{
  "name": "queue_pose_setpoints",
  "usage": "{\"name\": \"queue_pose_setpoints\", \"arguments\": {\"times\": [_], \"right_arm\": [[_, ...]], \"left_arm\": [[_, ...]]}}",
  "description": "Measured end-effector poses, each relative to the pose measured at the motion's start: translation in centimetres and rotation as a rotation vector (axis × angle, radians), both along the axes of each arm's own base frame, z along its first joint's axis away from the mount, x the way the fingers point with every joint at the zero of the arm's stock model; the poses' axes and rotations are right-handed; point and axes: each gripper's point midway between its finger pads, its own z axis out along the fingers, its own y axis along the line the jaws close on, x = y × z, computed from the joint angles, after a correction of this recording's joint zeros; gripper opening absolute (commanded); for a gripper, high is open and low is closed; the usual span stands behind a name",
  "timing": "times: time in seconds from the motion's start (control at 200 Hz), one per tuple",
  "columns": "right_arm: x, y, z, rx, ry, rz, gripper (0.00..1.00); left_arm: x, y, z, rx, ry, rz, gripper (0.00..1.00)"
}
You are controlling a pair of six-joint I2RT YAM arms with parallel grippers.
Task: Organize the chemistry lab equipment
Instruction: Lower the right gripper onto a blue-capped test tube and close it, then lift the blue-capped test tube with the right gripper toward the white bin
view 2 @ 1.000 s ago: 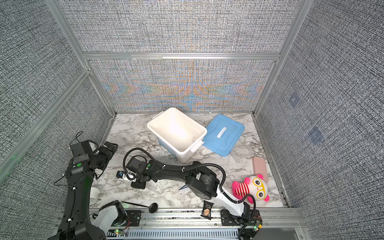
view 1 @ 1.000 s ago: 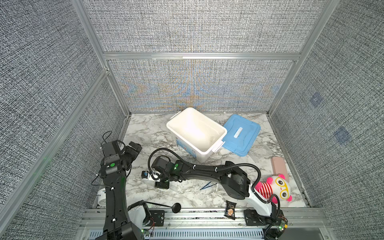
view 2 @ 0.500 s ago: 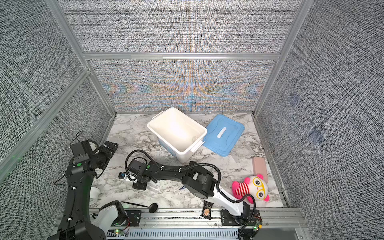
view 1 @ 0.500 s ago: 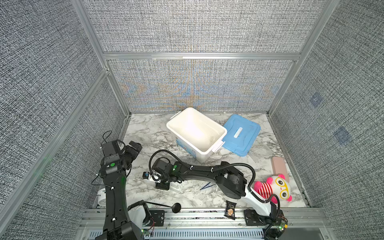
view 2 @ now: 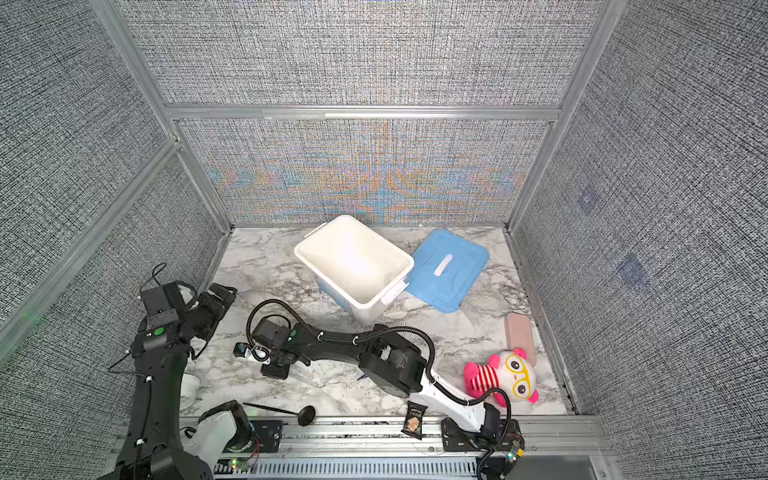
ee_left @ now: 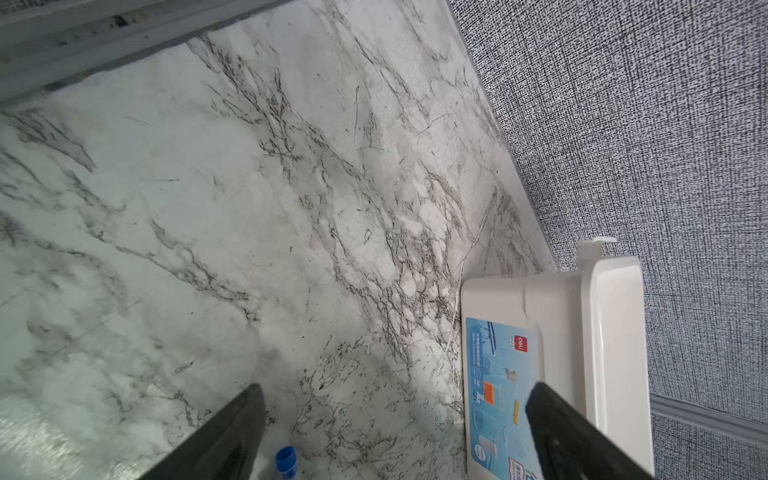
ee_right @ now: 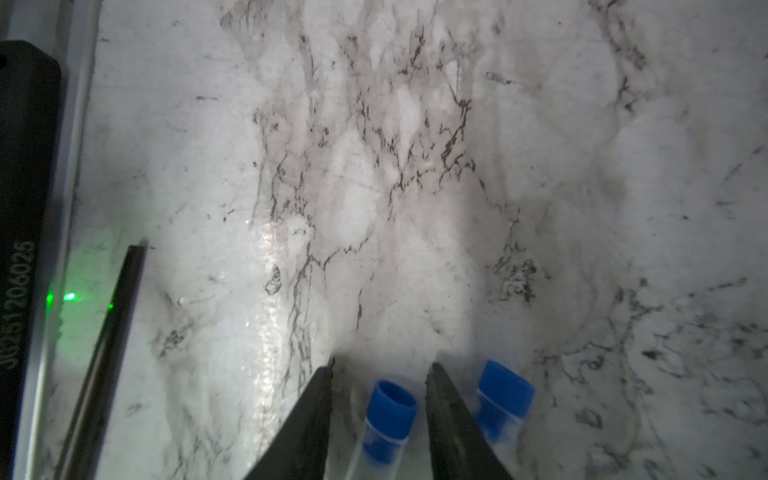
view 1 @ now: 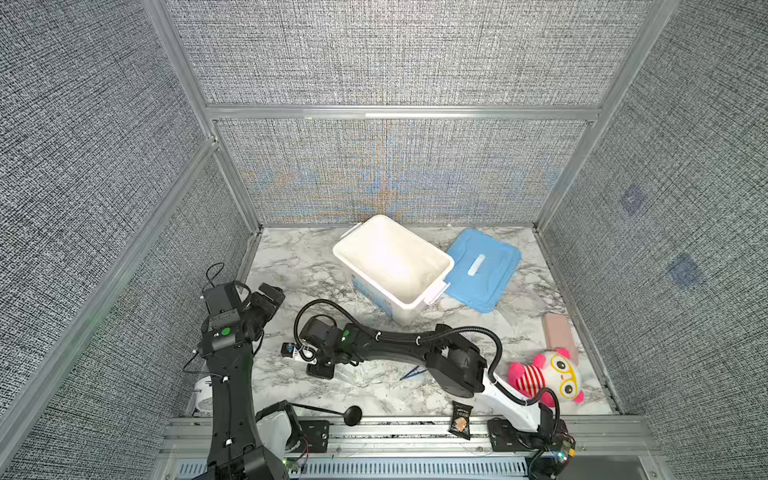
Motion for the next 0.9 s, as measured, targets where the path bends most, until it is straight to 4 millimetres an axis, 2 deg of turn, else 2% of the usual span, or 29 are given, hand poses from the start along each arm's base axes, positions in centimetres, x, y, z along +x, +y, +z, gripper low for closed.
{"name": "queue_pose_setpoints", "arguments": {"times": [0.16, 0.625, 0.725, 0.9], "right_arm": [[-0.1, -0.1, 0.0, 0.001, 0.0, 0.001, 0.23], [-1.4, -1.6, 0.6, -0.044, 0.038, -0.026, 0.19], [-1.2, -2.1, 2.1, -0.04, 0.043, -0.047, 0.19], [0.4, -2.9, 6.7, 0.014, 0.068, -0.118, 0.19]], "left_arm": [[-0.1, 0.0, 0.1, 0.009, -0.003, -0.002, 0.99], [-0.5, 0.0, 0.2, 0.014, 0.002, 0.005, 0.99], [-0.5, 0.0, 0.3, 0.015, 0.0, 0.005, 0.99], [-0.4, 0.2, 1.4, 0.031, -0.021, 0.008, 0.99]]}}
